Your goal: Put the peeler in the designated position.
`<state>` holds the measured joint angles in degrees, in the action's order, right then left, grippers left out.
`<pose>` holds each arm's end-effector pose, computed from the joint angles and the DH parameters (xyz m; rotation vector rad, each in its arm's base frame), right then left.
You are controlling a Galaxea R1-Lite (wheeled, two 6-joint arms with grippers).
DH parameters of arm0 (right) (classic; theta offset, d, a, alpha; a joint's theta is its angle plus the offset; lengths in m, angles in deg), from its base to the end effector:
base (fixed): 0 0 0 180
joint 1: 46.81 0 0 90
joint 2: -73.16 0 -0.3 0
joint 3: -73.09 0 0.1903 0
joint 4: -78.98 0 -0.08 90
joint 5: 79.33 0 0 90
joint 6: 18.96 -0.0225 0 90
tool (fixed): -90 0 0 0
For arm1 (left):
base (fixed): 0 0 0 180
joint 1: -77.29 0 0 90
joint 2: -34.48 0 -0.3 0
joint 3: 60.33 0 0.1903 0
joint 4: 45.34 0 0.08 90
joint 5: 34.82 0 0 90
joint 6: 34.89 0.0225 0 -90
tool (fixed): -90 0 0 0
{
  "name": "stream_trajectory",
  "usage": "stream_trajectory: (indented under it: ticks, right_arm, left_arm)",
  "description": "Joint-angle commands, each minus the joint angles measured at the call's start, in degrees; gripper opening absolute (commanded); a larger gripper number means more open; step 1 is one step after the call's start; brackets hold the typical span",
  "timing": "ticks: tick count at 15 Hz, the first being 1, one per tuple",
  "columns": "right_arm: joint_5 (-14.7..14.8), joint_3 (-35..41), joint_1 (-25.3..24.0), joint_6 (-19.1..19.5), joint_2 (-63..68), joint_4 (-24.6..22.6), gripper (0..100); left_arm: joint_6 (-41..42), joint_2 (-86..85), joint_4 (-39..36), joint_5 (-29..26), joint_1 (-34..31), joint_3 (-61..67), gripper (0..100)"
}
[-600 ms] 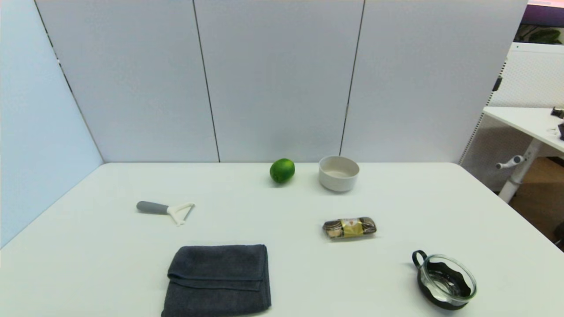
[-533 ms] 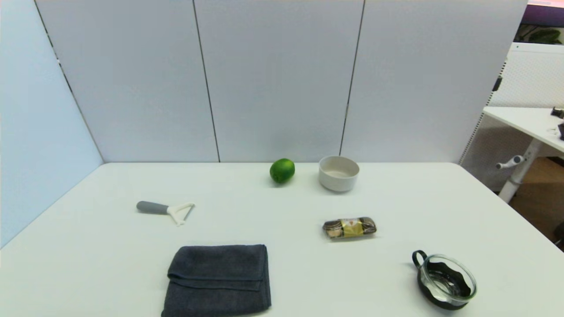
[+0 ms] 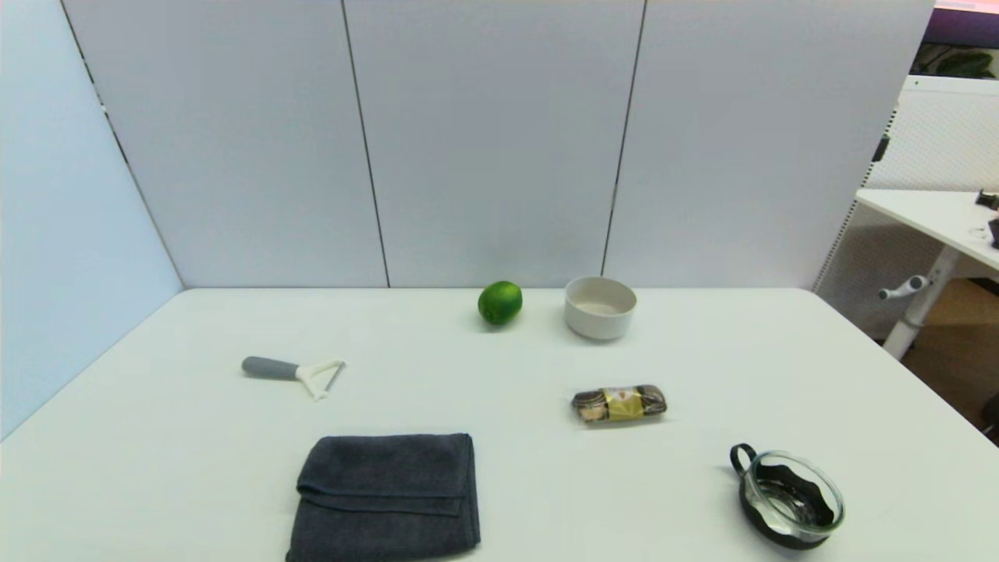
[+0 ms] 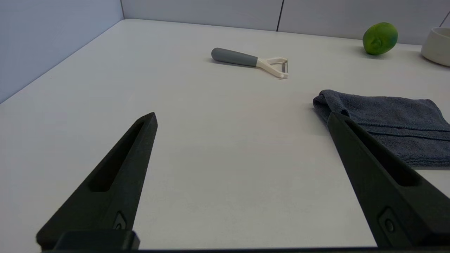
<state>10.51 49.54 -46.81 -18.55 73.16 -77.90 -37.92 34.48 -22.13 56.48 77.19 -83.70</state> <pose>-0.0231 0.0001 0.0768 -0.0072 -0.0075 0.0028 -0.0228 0.0005 0.0758 -0.0529 -0.0034 0.0244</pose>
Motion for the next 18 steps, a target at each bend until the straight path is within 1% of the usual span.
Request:
stream_trajectory:
  ticks: [1, 4, 6, 8, 9, 11, 14, 16, 18]
  right_arm:
    - [0.0, 0.0, 0.0, 0.0, 0.0, 0.0, 100]
    - [0.0, 0.0, 0.0, 0.0, 0.0, 0.0, 100]
    - [0.0, 0.0, 0.0, 0.0, 0.0, 0.0, 100]
    - [0.0, 0.0, 0.0, 0.0, 0.1, 0.0, 100]
    - [0.0, 0.0, 0.0, 0.0, 0.0, 0.0, 100]
    - [0.0, 0.0, 0.0, 0.0, 0.1, 0.0, 100]
    - [0.0, 0.0, 0.0, 0.0, 0.0, 0.0, 100]
    - [0.0, 0.0, 0.0, 0.0, 0.0, 0.0, 100]
    - [0.0, 0.0, 0.0, 0.0, 0.1, 0.0, 100]
  left_arm:
    - [-0.1, 0.0, 0.0, 0.0, -0.1, 0.0, 100]
    - [0.5, 0.1, 0.2, 0.0, 0.0, 0.0, 100]
    - [1.4, 3.5, 0.7, 0.0, -0.1, -3.0, 100]
    - [7.9, 14.9, 6.0, 0.1, 0.1, -13.7, 100]
    - [9.5, 19.9, 8.5, 0.2, 0.5, -18.5, 100]
    - [10.0, 29.1, 12.1, 0.2, 1.2, -25.8, 100]
    - [9.3, 46.9, 13.4, 0.4, 6.2, -38.3, 100]
    - [9.7, 57.2, 15.7, 0.2, 6.5, -45.7, 100]
    - [9.9, 67.0, 16.1, 0.1, 6.5, -52.7, 100]
